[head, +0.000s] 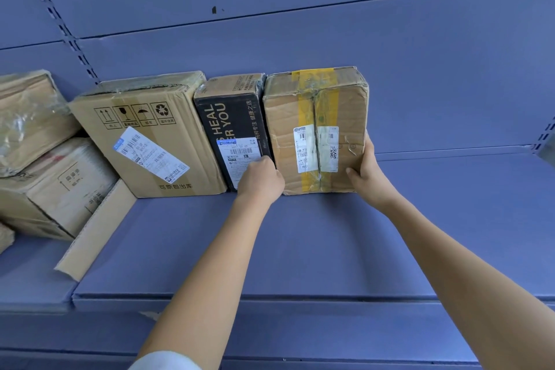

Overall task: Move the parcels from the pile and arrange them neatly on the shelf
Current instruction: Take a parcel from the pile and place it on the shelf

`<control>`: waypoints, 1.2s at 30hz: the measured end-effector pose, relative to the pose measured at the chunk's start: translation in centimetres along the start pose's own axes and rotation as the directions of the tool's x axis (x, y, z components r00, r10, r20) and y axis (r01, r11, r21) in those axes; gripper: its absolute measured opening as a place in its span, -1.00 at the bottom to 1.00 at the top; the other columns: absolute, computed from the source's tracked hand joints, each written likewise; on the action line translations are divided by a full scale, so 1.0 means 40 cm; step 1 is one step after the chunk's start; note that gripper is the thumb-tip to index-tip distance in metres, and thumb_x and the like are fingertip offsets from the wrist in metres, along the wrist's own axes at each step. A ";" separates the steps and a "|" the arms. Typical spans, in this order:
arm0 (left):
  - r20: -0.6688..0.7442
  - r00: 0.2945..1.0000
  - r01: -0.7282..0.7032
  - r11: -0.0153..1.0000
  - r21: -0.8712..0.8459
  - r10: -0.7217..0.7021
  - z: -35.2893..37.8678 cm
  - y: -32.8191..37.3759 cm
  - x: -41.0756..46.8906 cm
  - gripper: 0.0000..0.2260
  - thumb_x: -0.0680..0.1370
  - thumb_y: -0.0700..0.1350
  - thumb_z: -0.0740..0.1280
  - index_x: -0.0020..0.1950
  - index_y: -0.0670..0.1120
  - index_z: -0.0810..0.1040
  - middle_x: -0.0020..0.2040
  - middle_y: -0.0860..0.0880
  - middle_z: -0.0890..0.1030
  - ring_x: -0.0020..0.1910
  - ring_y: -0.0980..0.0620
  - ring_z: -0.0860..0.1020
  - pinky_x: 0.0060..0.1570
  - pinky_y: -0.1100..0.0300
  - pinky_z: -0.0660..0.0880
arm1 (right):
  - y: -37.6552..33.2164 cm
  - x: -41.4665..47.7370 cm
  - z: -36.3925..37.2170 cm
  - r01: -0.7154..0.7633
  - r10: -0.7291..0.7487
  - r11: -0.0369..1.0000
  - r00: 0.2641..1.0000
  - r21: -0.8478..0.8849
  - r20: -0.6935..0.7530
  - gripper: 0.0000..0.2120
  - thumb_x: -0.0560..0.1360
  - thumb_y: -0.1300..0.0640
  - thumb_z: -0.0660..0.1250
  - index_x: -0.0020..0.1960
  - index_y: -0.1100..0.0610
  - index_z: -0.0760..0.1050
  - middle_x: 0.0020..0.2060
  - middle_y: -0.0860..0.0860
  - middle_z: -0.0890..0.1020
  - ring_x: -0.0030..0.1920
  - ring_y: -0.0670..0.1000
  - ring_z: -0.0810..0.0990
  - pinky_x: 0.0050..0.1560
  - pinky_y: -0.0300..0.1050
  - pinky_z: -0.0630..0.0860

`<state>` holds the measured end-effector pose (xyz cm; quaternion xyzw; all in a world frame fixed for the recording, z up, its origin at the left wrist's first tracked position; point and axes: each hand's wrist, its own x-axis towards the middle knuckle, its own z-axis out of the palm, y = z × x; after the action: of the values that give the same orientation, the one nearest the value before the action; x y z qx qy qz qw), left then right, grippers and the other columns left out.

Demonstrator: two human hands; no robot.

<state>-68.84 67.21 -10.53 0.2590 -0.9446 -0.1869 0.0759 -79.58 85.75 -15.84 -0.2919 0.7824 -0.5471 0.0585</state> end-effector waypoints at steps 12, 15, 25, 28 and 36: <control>0.040 0.998 -0.044 0.998 0.035 0.042 0.008 0.001 -0.016 -0.90 0.54 -0.35 0.08 -0.04 -0.20 0.33 -0.08 -0.18 0.50 -0.18 -0.14 0.45 -0.27 0.08 0.36 | -0.022 -0.017 0.031 -0.075 0.078 0.997 0.993 0.034 -0.084 -0.27 0.46 0.43 0.09 0.55 0.09 -0.08 0.44 -0.07 0.19 0.45 -0.06 0.18 0.50 -0.01 0.13; 0.045 0.998 -0.055 0.997 0.053 0.053 0.001 -0.009 -0.037 -0.89 0.55 -0.29 0.09 0.02 -0.22 0.37 -0.01 -0.19 0.53 -0.15 -0.14 0.45 -0.25 0.10 0.35 | -0.032 -0.034 0.030 -0.149 0.148 0.989 0.985 -0.006 -0.089 -0.22 0.52 0.31 0.18 0.57 0.11 -0.22 0.55 0.04 0.00 0.54 0.02 -0.02 0.46 -0.14 -0.05; -0.102 0.990 -0.083 0.984 0.157 0.099 -0.024 0.007 -0.142 -0.69 0.61 -0.08 0.13 0.30 -0.18 0.37 0.23 -0.13 0.47 0.17 -0.15 0.47 0.01 0.03 0.42 | -0.098 -0.120 0.019 -0.186 0.008 0.904 0.908 -0.385 -0.419 -0.37 0.56 0.12 0.25 0.54 0.14 0.05 0.47 0.13 0.17 0.48 0.18 0.08 0.42 0.11 0.05; -0.154 0.981 -0.093 0.984 0.151 0.116 -0.022 0.008 -0.182 -0.63 0.62 -0.04 0.13 0.37 -0.19 0.35 0.35 -0.13 0.40 0.32 -0.13 0.38 0.22 0.01 0.35 | -0.112 -0.155 0.020 -0.163 -0.005 0.886 0.933 -0.434 -0.360 -0.37 0.56 0.11 0.24 0.54 0.14 0.06 0.48 0.13 0.15 0.49 0.17 0.08 0.43 0.11 0.03; -0.108 0.993 0.055 0.985 0.165 -0.038 -0.056 -0.100 -0.324 -0.46 0.65 0.12 -0.01 0.58 -0.07 0.00 0.59 -0.09 -0.05 0.57 -0.06 -0.08 0.50 0.00 -0.06 | -0.190 -0.215 0.149 0.035 -0.082 0.865 0.994 -0.500 -0.073 -0.49 0.62 0.07 0.12 0.52 0.19 0.14 0.51 0.09 0.18 0.53 0.14 0.04 0.51 0.12 -0.05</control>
<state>-55.39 70.05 -10.66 0.2958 -0.9454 -0.0949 0.0987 -67.05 83.57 -13.41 -0.2952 0.8896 -0.3412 -0.0712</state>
